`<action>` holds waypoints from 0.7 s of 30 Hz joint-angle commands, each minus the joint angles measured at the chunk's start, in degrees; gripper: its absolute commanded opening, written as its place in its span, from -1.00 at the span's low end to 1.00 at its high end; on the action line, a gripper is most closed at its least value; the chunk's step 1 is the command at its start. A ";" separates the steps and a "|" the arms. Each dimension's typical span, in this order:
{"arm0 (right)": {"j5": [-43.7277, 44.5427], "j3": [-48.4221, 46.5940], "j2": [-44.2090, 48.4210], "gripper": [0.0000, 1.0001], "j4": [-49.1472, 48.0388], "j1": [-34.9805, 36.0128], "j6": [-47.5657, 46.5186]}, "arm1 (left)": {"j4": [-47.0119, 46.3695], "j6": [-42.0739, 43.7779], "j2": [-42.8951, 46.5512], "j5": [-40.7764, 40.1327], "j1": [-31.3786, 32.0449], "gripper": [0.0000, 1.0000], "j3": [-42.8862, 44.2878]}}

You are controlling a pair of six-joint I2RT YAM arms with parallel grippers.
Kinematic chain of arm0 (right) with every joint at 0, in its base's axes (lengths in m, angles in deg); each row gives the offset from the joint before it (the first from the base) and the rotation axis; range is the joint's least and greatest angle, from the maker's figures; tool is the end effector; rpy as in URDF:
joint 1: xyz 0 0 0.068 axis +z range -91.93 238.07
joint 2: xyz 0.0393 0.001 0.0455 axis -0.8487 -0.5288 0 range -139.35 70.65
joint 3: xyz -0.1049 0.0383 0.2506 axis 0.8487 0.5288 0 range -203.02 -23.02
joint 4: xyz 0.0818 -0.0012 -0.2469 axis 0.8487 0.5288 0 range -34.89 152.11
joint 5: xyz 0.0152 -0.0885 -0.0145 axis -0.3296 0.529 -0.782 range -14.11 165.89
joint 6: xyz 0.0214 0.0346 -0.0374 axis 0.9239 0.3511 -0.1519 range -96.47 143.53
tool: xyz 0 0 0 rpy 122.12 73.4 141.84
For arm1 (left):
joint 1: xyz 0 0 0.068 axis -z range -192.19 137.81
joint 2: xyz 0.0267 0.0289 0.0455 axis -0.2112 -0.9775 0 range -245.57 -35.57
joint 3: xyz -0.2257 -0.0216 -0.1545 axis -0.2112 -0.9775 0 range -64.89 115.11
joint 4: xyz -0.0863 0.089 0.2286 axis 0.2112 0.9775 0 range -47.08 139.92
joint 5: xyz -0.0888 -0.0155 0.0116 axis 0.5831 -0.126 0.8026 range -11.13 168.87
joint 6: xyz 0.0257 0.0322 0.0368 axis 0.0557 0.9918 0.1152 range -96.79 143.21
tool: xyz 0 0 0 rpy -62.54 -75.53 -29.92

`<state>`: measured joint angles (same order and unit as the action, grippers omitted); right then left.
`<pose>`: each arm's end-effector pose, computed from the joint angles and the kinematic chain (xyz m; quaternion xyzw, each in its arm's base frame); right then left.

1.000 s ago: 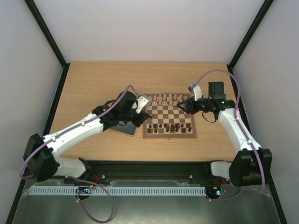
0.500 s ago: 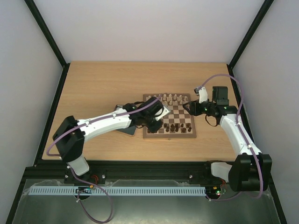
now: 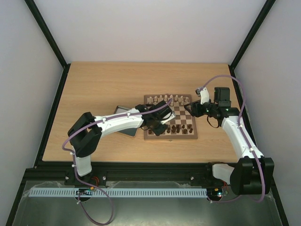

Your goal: Set up the chess pieces on the board

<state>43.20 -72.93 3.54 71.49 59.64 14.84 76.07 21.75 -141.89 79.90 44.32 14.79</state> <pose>0.2545 0.0272 0.2850 -0.2081 0.8303 0.2193 0.4682 0.2176 -0.3301 0.2164 0.4483 0.8550 -0.1339 0.2237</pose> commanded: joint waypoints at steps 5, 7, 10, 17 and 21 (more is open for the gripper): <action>-0.93 0.68 -0.54 0.05 0.68 -0.07 -1.51 | 2.26 0.82 -1.92 0.09 1.06 -0.78 2.43; -0.92 0.57 -0.65 0.05 0.74 -0.07 -1.59 | 2.27 0.84 -2.25 0.34 1.06 -0.78 2.49; -1.04 0.56 -0.74 0.05 0.84 -0.11 -1.66 | 2.41 0.84 -2.79 0.28 1.29 -0.78 2.71; -1.06 0.60 -0.72 0.05 0.92 -0.07 -1.68 | 3.14 1.13 -3.69 -0.29 1.58 -0.78 3.16; -1.06 0.60 -0.70 0.05 1.00 -0.07 -1.84 | 3.32 0.51 -4.21 -0.87 1.61 -0.78 3.59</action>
<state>43.16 -72.93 3.19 71.51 59.64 13.66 77.55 22.17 -145.17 79.93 45.50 16.02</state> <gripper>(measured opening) 0.525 0.115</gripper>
